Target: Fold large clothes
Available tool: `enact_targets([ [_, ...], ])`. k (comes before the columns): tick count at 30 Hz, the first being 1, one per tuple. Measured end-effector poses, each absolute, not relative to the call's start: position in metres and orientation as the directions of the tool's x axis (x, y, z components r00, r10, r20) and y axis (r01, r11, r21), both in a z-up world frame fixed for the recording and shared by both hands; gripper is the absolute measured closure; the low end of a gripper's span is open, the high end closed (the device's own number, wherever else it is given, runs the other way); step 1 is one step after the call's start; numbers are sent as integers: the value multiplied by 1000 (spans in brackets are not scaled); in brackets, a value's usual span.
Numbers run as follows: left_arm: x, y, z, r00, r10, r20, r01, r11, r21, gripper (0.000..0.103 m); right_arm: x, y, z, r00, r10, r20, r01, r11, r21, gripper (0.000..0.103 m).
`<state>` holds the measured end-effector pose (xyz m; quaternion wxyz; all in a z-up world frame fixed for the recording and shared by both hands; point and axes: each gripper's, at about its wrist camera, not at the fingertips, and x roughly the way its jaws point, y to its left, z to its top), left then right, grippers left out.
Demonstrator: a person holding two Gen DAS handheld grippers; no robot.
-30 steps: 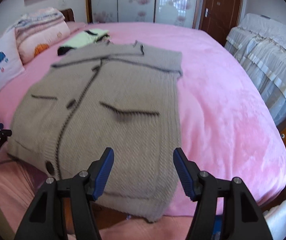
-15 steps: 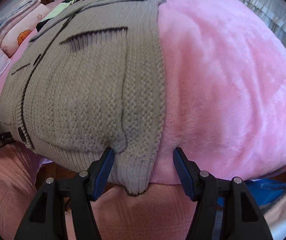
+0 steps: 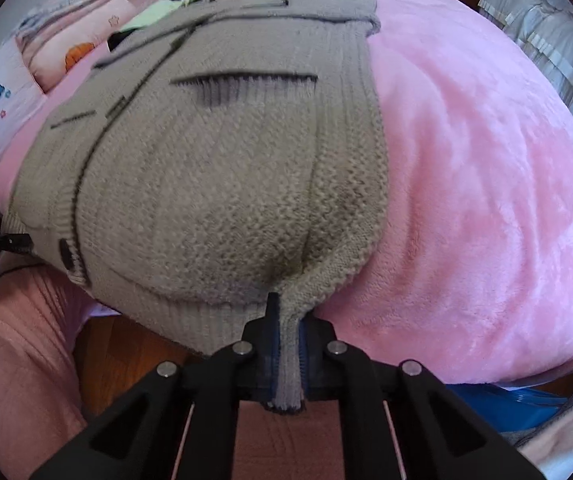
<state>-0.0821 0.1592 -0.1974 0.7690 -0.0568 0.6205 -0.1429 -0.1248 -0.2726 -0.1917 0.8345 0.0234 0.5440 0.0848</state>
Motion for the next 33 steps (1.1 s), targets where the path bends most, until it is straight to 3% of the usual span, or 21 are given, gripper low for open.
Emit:
enact_targets([
  [4, -71, 163, -137, 307, -374, -875, 134, 927, -350, 97, -129, -277, -140, 499, 250, -830, -127, 968, 216, 97],
  [9, -30, 176, -66, 477, -440, -761, 56, 879, -474, 97, -99, -287, -61, 664, 324, -674, -146, 940, 307, 97],
  [13, 27, 191, -40, 580, -373, -724, -34, 877, -479, 97, -45, -298, -31, 713, 319, -625, -112, 931, 347, 97],
  [19, 121, 194, -83, 544, -293, -787, -154, 886, -437, 96, 62, -306, -62, 701, 264, -662, 39, 913, 405, 95],
  [22, 157, 187, -118, 467, -276, -840, -163, 907, -389, 95, 109, -309, -98, 625, 234, -745, 125, 911, 392, 80],
  [27, 181, 181, -137, 415, -306, -857, -136, 910, -391, 88, 137, -320, -133, 571, 223, -790, 193, 899, 392, 76],
  [30, 185, 186, -134, 427, -358, -830, -104, 893, -439, 76, 141, -325, -139, 574, 215, -790, 188, 905, 382, 62],
  [31, 185, 189, -129, 447, -362, -818, -100, 888, -448, 65, 144, -325, -142, 572, 205, -794, 176, 915, 363, 61],
  [32, 186, 190, -126, 471, -358, -806, -97, 887, -451, 45, 147, -323, -144, 566, 198, -800, 163, 925, 344, 61],
  [33, 188, 194, -123, 491, -358, -794, -94, 885, -457, 36, 151, -321, -147, 556, 188, -810, 146, 937, 318, 61],
])
